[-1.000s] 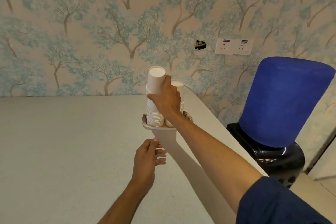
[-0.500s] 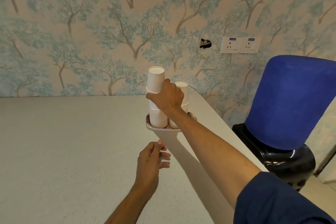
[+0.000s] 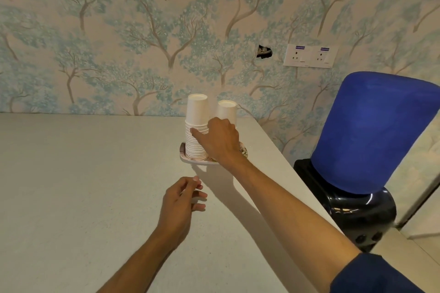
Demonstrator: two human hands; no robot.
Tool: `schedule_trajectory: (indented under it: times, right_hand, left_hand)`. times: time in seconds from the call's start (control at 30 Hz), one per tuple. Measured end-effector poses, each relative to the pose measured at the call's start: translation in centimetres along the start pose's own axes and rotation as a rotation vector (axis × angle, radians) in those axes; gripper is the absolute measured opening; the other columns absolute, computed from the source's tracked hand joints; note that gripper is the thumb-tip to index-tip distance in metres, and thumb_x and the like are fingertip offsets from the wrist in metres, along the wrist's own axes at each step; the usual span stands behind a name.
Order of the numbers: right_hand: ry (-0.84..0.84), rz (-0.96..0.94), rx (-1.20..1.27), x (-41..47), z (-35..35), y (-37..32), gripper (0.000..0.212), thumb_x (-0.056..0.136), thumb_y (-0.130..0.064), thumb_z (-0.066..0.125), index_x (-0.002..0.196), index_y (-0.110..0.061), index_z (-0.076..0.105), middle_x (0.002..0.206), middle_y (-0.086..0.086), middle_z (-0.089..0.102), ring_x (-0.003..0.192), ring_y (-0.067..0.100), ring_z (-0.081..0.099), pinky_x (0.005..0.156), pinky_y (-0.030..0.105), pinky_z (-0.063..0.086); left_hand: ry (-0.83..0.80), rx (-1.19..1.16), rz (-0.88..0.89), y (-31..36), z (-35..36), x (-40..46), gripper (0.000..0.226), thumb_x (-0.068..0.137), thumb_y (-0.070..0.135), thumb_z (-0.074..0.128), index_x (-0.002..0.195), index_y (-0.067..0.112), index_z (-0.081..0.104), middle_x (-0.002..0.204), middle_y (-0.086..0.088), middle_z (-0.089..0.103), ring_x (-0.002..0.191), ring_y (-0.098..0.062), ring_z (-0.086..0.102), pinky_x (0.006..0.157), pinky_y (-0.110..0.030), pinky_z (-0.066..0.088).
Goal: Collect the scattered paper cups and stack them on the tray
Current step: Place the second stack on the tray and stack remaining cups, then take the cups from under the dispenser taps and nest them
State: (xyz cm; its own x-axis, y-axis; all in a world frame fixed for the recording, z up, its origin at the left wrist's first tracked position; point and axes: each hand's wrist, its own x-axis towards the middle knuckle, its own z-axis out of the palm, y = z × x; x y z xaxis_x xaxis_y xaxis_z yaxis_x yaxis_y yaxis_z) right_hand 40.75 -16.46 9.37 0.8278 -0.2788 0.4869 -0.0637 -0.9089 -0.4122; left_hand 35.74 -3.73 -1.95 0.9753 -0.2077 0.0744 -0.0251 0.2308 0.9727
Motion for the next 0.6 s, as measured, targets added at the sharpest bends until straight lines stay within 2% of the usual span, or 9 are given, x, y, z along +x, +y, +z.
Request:
schedule_trajectory:
  times: [0.13, 0.23, 0.33, 0.5, 0.6]
  right_hand:
    - [-0.071, -0.112, 0.005, -4.4, -2.2, 2.3, 0.037, 0.085, -0.054, 0.059, 0.075, -0.019, 0.065, 0.074, -0.002, 0.069, 0.070, 0.020, 0.063, 0.064, 0.030, 0.043]
    - [-0.117, -0.154, 0.029, -7.6, -3.8, 4.8, 0.033, 0.084, -0.054, 0.061, 0.085, -0.022, 0.071, 0.078, -0.008, 0.070, 0.069, 0.011, 0.059, 0.064, 0.027, 0.040]
    - [-0.189, -0.122, 0.030, -10.4, -5.6, 7.1, 0.041, 0.084, -0.059, 0.058, 0.104, -0.025, 0.071, 0.088, -0.011, 0.073, 0.072, 0.005, 0.058, 0.064, 0.025, 0.037]
    - [-0.255, -0.029, 0.020, -15.4, -9.6, 10.5, 0.043, 0.088, -0.059, 0.056, 0.112, -0.025, 0.069, 0.097, -0.009, 0.074, 0.080, 0.009, 0.067, 0.082, 0.032, 0.054]
    - [-0.217, 0.068, 0.061, -18.3, -12.1, 12.9, 0.040, 0.088, -0.056, 0.059, 0.109, -0.024, 0.071, 0.092, -0.011, 0.074, 0.079, 0.009, 0.069, 0.083, 0.038, 0.056]
  left_hand:
    - [-0.017, 0.017, 0.011, 0.3, 0.1, -0.2, 0.023, 0.099, 0.022, 0.052, 0.096, 0.005, 0.068, 0.090, -0.021, 0.068, 0.085, -0.039, 0.067, 0.069, -0.042, 0.055]
    - [0.000, 0.046, 0.005, 0.6, 0.2, -0.2, 0.022, 0.099, 0.019, 0.050, 0.099, 0.004, 0.066, 0.096, -0.022, 0.067, 0.088, -0.040, 0.066, 0.069, -0.042, 0.055]
    - [0.021, 0.097, 0.016, 0.7, 0.2, -0.3, 0.021, 0.100, 0.019, 0.050, 0.099, 0.007, 0.066, 0.098, -0.021, 0.067, 0.088, -0.038, 0.067, 0.066, -0.037, 0.056]
    - [0.069, 0.184, 0.083, 0.8, -0.2, -1.0, 0.017, 0.098, 0.018, 0.052, 0.096, 0.009, 0.067, 0.091, -0.015, 0.068, 0.088, -0.038, 0.067, 0.067, -0.036, 0.053]
    - [0.103, 0.361, 0.184, 0.8, -0.6, -1.6, 0.017, 0.096, 0.028, 0.054, 0.094, 0.018, 0.068, 0.088, -0.006, 0.071, 0.083, -0.029, 0.070, 0.066, -0.033, 0.053]
